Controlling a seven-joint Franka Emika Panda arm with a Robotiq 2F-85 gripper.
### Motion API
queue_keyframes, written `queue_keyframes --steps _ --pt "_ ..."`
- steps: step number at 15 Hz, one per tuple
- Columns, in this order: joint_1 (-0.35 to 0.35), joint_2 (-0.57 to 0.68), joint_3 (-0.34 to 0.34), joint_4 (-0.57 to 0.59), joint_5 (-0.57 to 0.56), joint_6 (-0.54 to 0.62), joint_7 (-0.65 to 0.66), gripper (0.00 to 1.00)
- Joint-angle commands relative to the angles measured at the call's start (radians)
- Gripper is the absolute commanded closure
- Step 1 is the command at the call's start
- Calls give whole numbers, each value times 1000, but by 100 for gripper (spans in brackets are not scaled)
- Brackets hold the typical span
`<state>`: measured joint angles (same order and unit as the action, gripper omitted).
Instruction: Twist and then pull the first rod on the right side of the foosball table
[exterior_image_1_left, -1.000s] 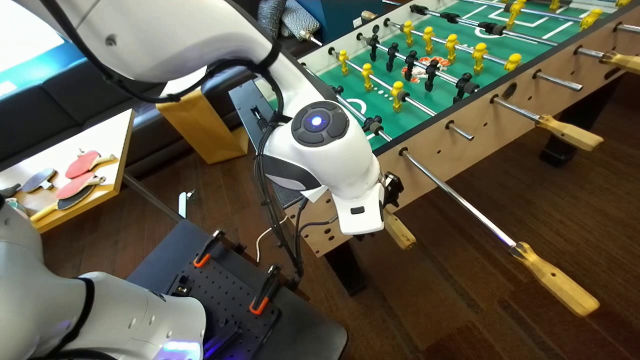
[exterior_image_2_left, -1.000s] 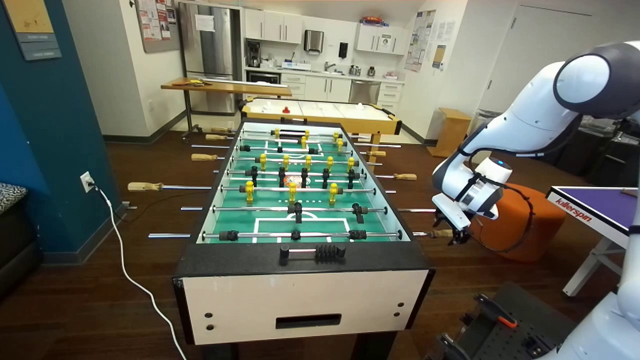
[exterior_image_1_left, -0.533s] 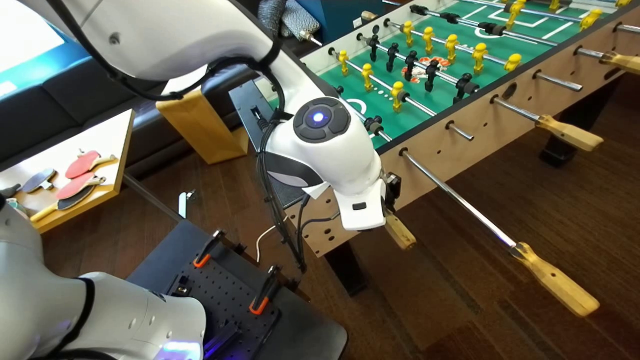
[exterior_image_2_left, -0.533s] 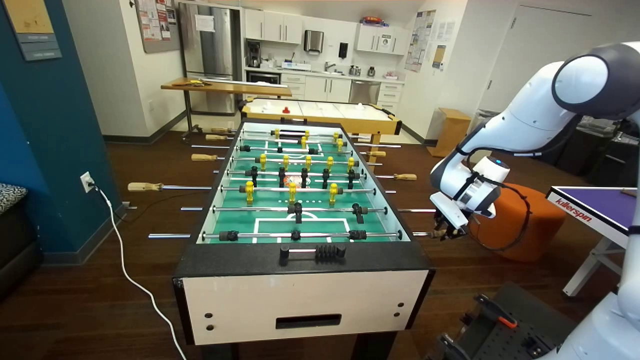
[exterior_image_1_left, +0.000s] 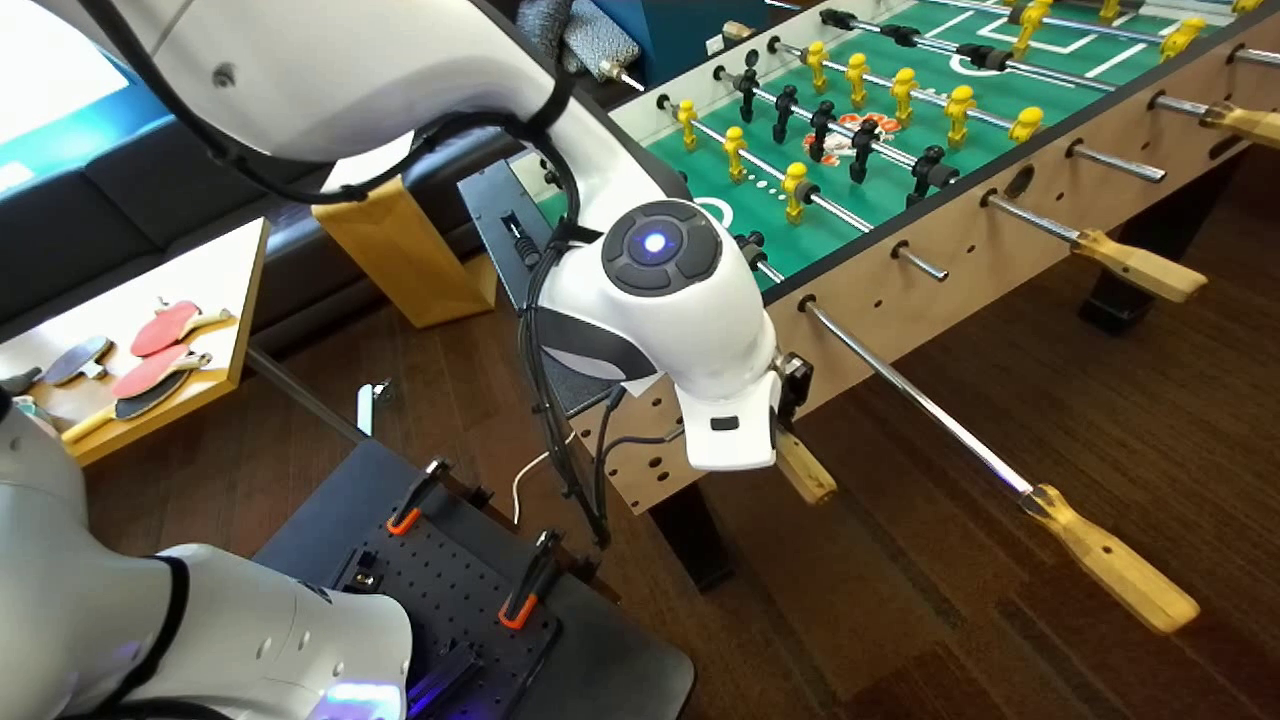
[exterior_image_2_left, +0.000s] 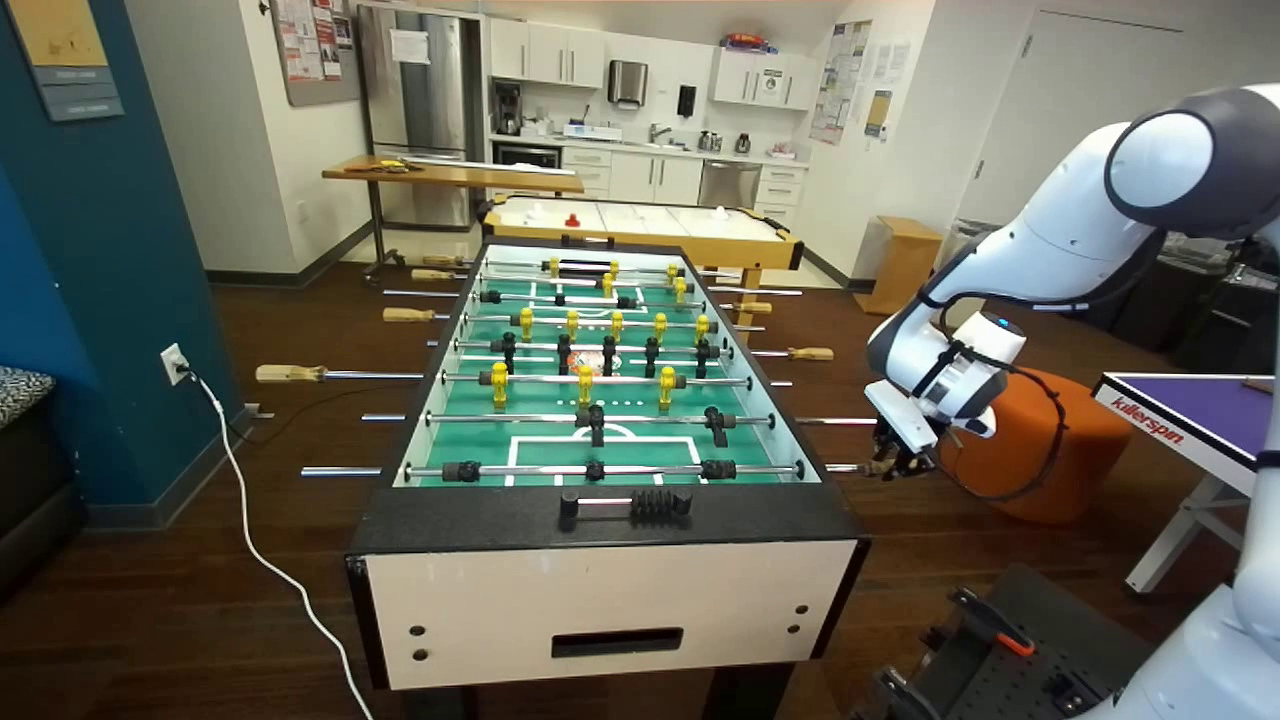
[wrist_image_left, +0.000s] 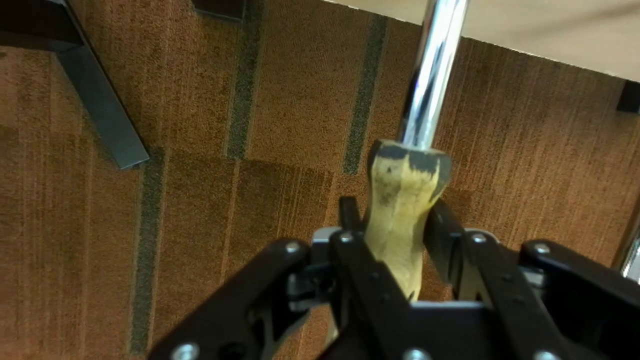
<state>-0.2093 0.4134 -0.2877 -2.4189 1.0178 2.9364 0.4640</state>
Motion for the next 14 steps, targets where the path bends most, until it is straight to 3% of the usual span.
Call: queue_keyframes --steps 1,9,14 --pt "-44 4 -43 18 -56 -65 -5 89" --pt "-139 48 -118 72 -141 -118 -5 91" --pt "-180 38 -129 82 -181 -136 -13 91"
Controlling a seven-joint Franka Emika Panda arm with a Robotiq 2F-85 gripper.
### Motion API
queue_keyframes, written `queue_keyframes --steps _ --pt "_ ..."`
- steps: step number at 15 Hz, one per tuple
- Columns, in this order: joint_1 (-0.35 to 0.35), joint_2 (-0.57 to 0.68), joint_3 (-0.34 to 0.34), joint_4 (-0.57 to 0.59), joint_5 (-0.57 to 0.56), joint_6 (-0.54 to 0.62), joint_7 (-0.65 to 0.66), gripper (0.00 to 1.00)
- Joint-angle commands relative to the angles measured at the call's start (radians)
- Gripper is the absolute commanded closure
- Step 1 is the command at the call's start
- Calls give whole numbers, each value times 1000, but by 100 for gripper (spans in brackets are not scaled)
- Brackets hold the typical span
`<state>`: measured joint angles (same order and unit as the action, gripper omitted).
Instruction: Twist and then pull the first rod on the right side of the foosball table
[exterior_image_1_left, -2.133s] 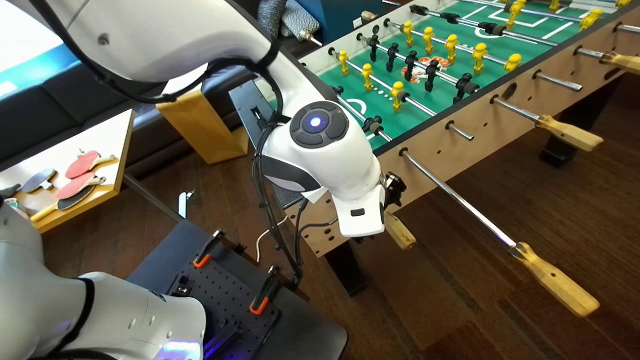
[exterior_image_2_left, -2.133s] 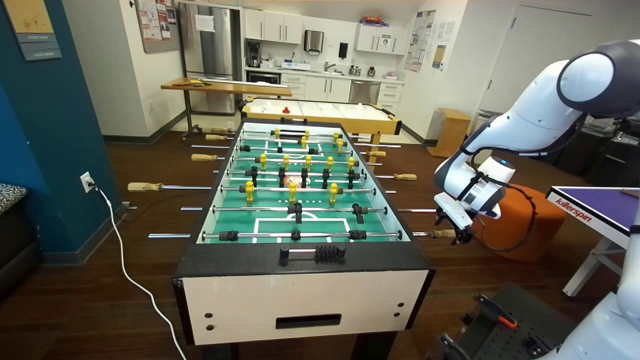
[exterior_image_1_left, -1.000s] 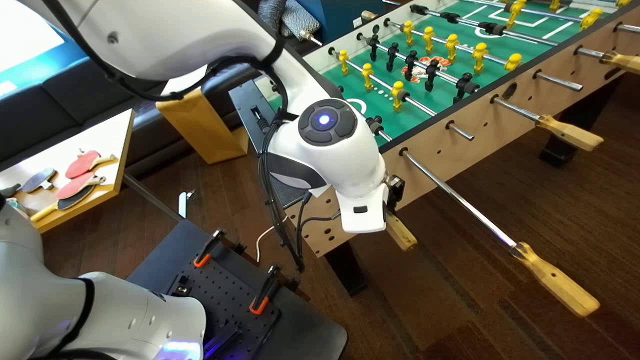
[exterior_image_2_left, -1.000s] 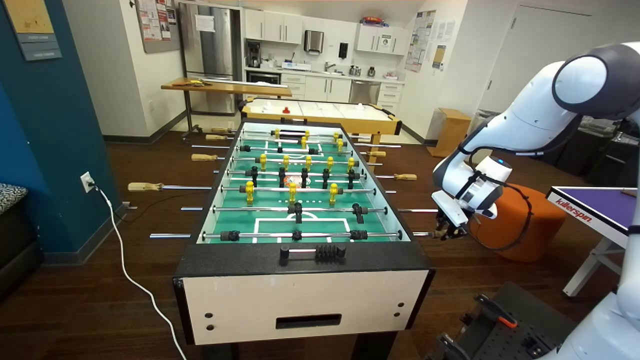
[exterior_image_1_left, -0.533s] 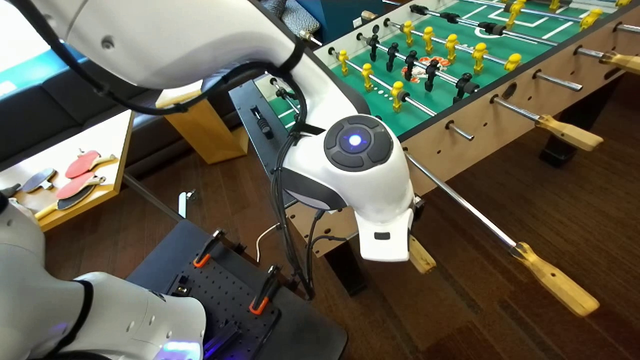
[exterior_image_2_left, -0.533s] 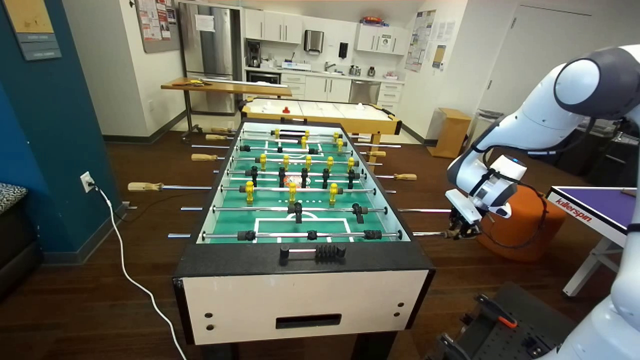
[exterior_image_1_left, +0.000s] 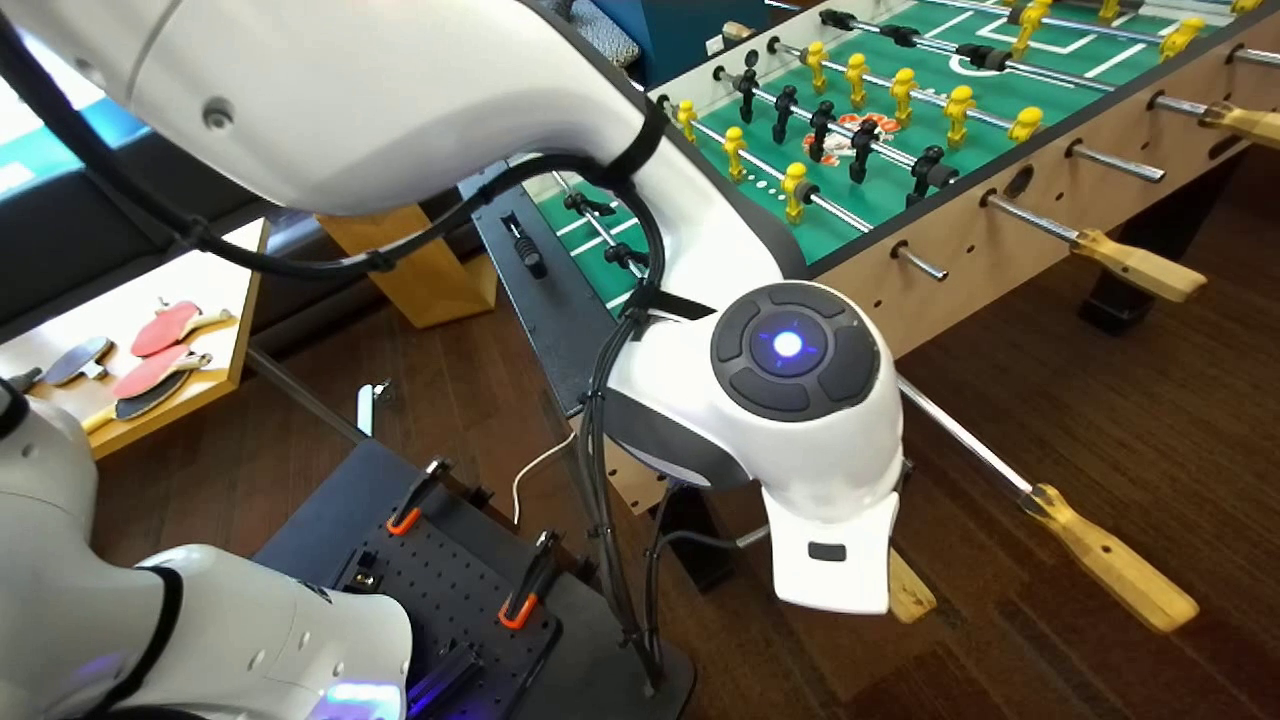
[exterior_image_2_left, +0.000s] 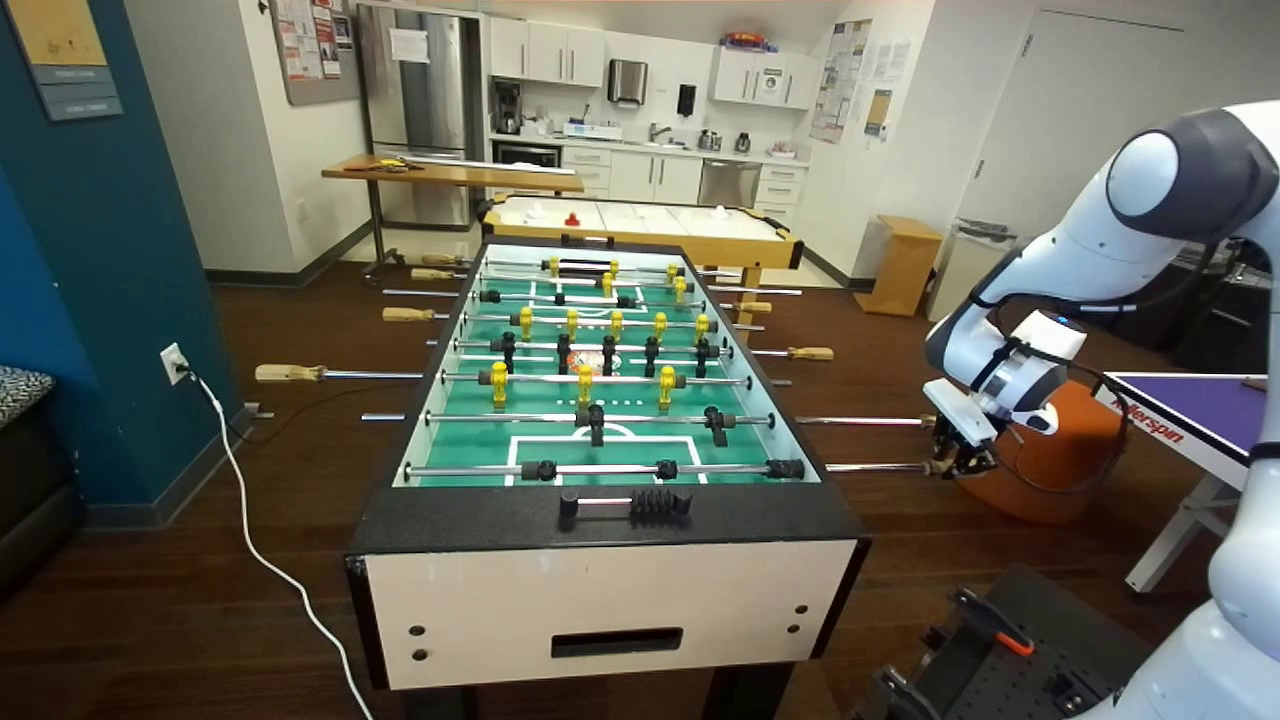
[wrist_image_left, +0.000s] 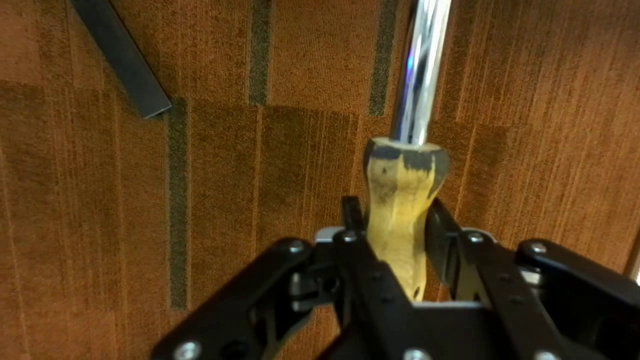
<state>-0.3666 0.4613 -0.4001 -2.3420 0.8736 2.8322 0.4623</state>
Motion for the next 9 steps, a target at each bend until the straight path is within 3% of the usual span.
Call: queue_keyframes --steps 1,2,7,9 --pt "-21 -29 -14 -4 -41 -43 -16 41" --pt "-17 -43 -14 -13 -47 -41 -21 40" --pt "23 -182 -49 -102 -150 -34 -11 3" --pt "33 -240 -57 -133 -211 -45 0 0"
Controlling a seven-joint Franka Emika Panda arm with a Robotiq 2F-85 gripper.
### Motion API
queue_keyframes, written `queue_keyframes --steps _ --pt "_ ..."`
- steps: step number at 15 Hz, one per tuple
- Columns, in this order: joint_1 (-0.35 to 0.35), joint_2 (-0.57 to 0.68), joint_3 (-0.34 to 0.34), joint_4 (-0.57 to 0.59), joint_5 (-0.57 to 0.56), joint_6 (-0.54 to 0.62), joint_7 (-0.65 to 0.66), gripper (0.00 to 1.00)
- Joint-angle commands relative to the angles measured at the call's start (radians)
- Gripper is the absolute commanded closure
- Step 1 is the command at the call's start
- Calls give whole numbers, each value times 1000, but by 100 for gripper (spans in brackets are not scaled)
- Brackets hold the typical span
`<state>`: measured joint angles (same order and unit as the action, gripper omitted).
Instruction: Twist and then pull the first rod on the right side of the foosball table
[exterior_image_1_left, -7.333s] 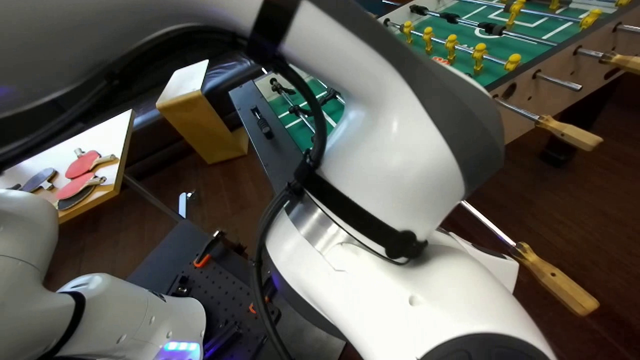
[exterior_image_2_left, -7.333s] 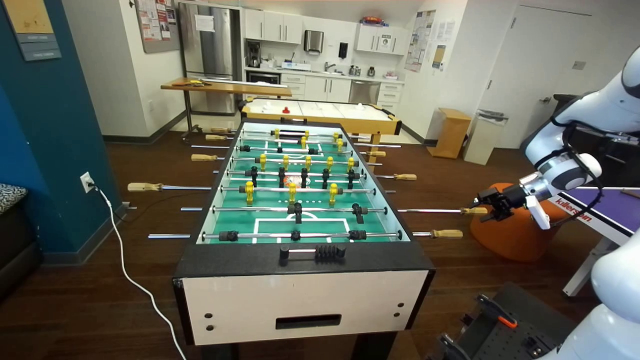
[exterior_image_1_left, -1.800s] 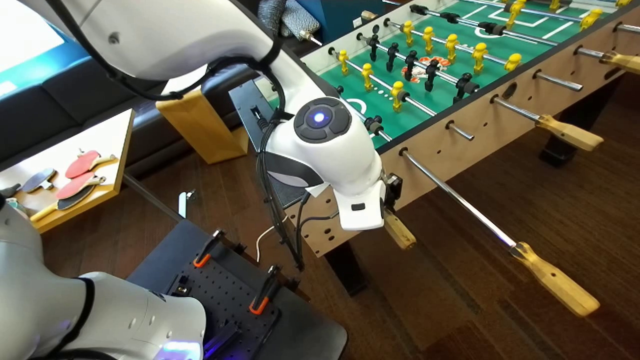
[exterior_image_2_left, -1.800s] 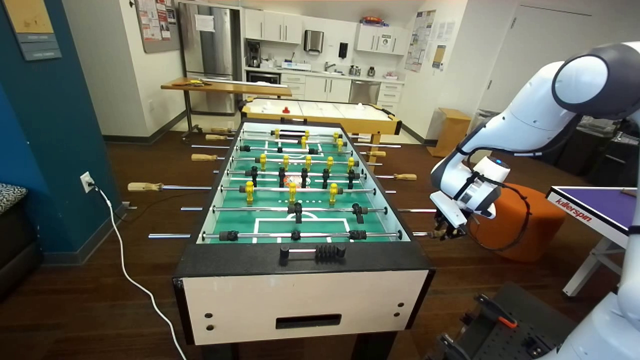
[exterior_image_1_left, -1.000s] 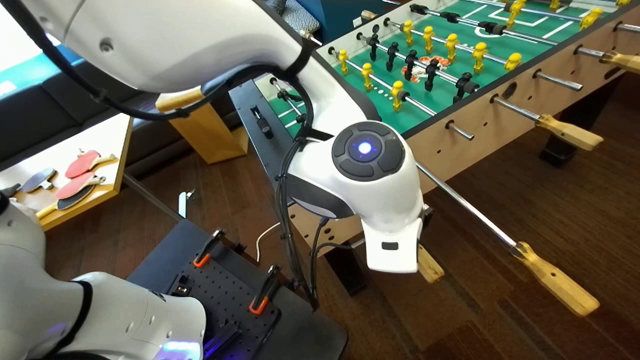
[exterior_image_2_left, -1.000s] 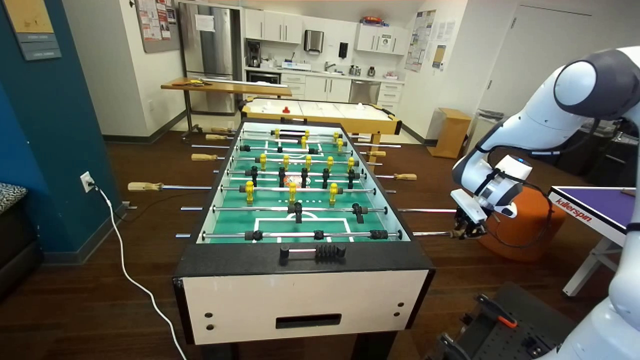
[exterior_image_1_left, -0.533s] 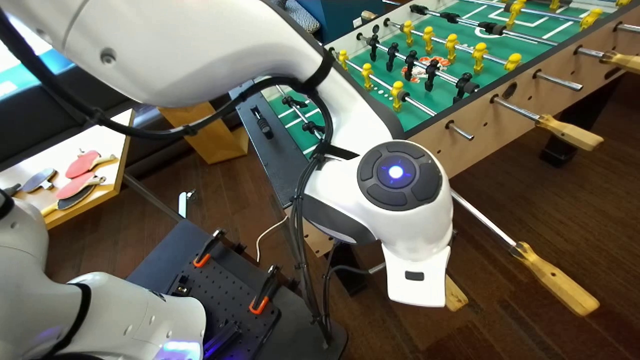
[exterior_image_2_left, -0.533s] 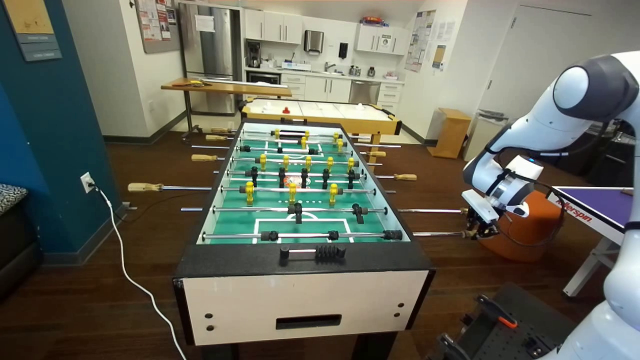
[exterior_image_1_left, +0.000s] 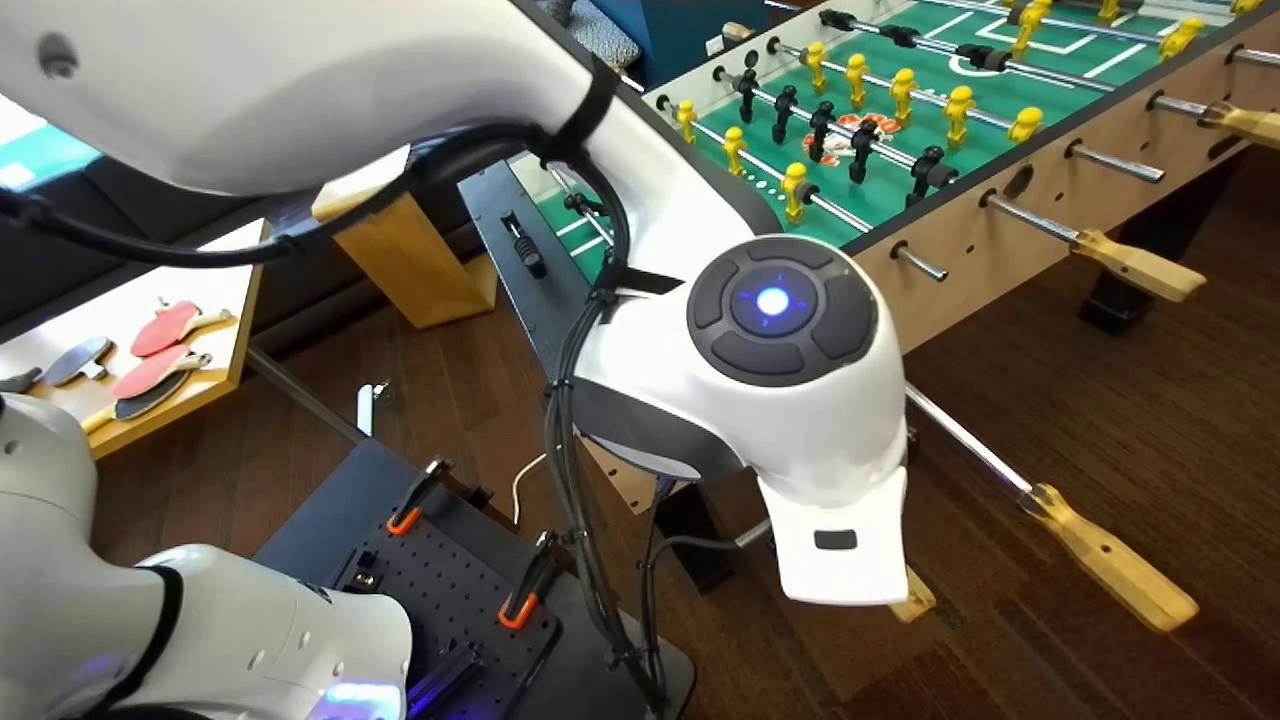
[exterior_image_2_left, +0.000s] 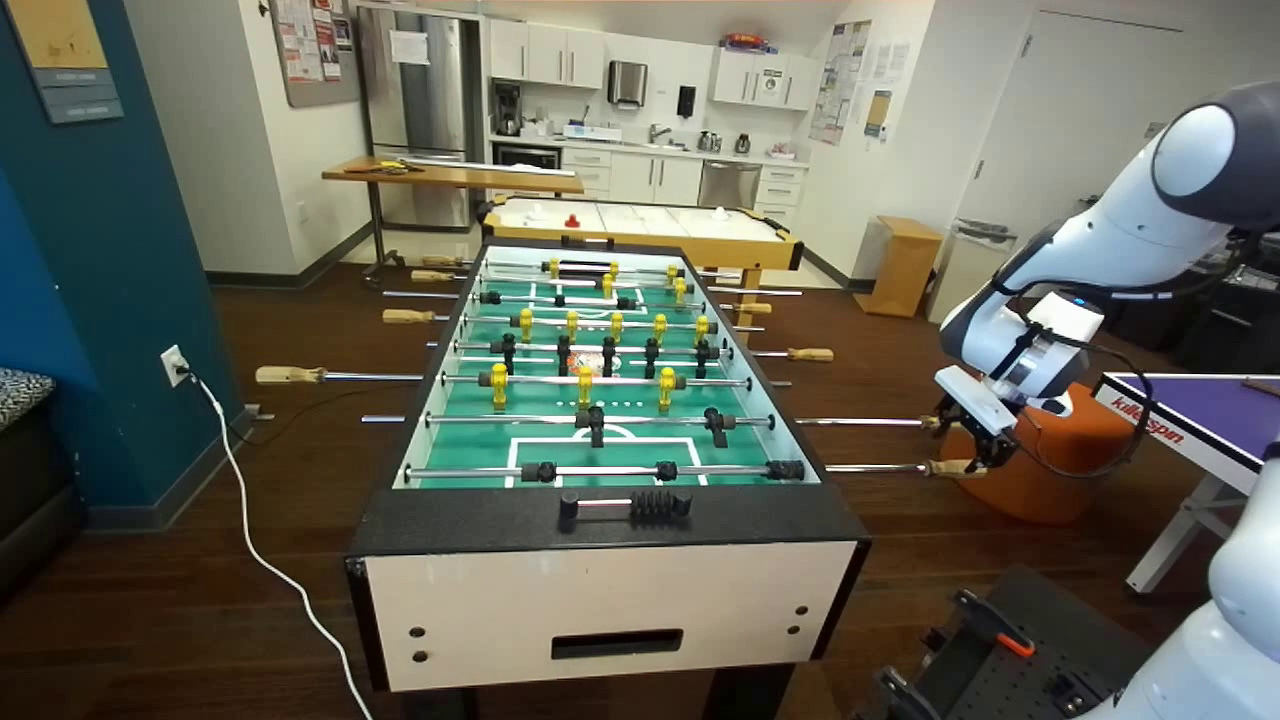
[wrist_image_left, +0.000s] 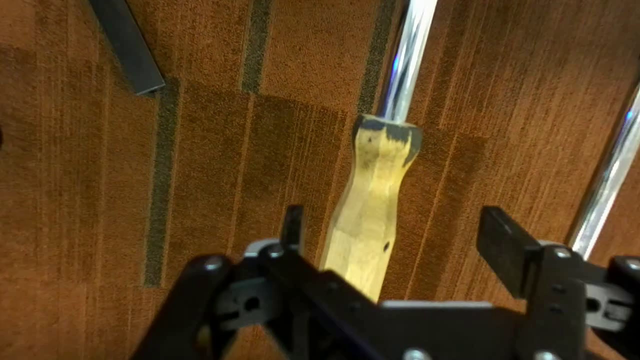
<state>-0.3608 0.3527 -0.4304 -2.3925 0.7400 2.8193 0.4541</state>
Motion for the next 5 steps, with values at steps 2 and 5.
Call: queue_keyframes --steps 2,5 --pt "31 -182 -25 -110 -134 -35 20 0" --pt "21 -238 -13 -140 -193 -43 29 0"
